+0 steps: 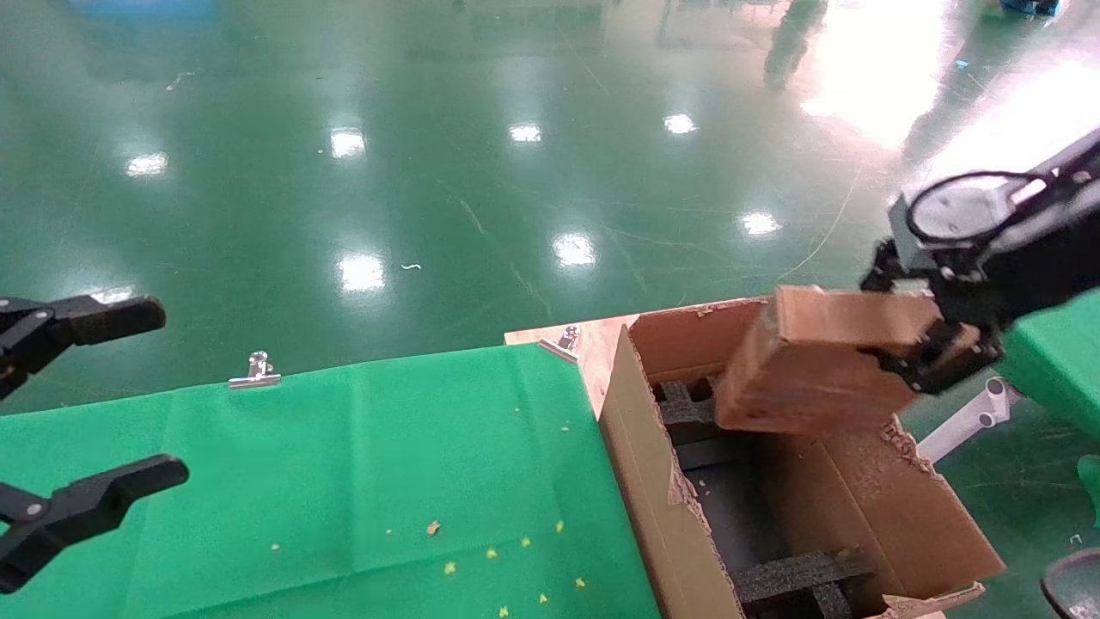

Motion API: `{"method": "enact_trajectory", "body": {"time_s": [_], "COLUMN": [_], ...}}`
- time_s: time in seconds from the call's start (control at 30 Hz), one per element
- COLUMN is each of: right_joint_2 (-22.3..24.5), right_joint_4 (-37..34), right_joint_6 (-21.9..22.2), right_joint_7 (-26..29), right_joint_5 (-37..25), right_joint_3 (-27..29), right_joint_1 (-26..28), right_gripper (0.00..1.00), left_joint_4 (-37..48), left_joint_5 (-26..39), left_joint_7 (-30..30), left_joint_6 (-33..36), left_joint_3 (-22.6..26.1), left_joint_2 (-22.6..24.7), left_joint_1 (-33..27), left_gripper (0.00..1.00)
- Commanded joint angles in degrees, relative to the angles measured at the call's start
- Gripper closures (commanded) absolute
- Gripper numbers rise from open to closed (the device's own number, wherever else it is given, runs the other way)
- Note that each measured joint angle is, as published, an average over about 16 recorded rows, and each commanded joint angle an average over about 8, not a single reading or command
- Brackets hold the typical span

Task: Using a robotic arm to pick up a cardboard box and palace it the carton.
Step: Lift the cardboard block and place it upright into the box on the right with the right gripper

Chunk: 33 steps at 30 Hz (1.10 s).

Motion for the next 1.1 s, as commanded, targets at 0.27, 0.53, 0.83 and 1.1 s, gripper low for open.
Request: {"method": "enact_trajectory", "body": {"time_s": [0.27,0.53,0.83,1.1], "right_joint_2": [5.1,9.9,14.8,15.4], "right_joint_4": [-7.1,-10.0,-7.2,-6.5], "right_joint_6": [2.9,7.9,13.4,14.2], "right_joint_7": [8.5,18.2,24.6,24.9], "right_joint_5": [3.0,5.3,8.6,9.3], "right_joint_3": [-6.4,-7.4,-7.1,-7.0], "right_joint_1": [-3.5,-9.0,-12.4,-12.7], "right_gripper": [1.00,1.00,1.00,1.00], "left_joint_4": [0.0,0.0,0.0,0.0], "left_joint_5": [0.0,0.0,0.0,0.0], "left_joint_7": [0.0,0.0,0.0,0.0], "left_joint_6": [0.0,0.0,0.0,0.0], "left_joint_3": [0.0,0.0,0.0,0.0], "left_joint_2": [0.0,0.0,0.0,0.0], "left_joint_1": [0.0,0.0,0.0,0.0], "left_gripper": [0.00,0.00,0.00,0.00]}}
